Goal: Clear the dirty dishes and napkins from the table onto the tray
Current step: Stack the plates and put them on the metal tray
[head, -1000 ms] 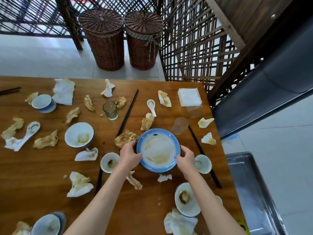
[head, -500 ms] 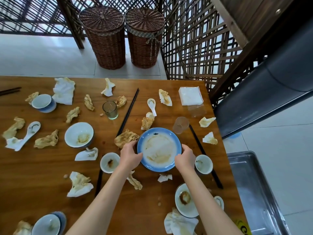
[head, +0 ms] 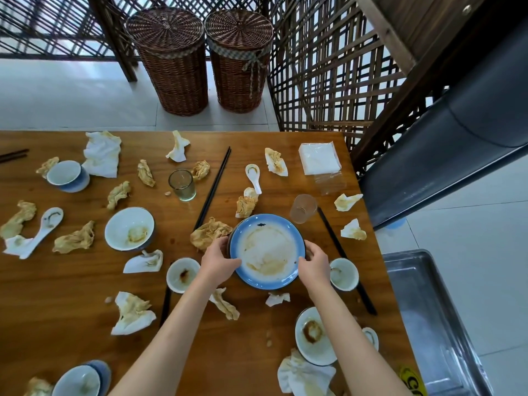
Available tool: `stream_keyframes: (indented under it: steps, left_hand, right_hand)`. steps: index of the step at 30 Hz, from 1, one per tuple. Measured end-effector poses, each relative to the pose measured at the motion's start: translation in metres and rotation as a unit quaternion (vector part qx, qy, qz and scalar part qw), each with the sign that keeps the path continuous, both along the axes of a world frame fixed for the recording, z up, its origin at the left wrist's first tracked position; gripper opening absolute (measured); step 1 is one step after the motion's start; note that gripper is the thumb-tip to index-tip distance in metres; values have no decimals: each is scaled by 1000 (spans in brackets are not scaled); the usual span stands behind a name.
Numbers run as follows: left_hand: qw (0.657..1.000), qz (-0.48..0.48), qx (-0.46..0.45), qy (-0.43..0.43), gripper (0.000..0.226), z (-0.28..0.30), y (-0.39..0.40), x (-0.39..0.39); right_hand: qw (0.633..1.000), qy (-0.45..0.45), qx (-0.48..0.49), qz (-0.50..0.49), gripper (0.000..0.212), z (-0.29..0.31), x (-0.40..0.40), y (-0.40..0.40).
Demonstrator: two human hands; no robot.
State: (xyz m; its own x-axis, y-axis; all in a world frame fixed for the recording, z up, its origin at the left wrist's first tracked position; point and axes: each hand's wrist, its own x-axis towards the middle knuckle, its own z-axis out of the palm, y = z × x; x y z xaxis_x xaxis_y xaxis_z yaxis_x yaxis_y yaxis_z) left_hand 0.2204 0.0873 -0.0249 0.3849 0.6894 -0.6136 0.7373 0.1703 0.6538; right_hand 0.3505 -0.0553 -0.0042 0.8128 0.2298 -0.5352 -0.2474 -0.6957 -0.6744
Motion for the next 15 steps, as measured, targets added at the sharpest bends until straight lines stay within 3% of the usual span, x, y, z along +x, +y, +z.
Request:
stream_keyframes:
  steps: [5, 15]
  left_hand:
    - [999, 19, -37, -12, 82, -1, 3, 0]
    - [997, 46, 5, -69, 78, 40, -3, -8]
  right_hand:
    - [996, 78, 53, 4, 56, -2, 3, 1]
    - [988, 61, 142, 10, 53, 35, 0, -18]
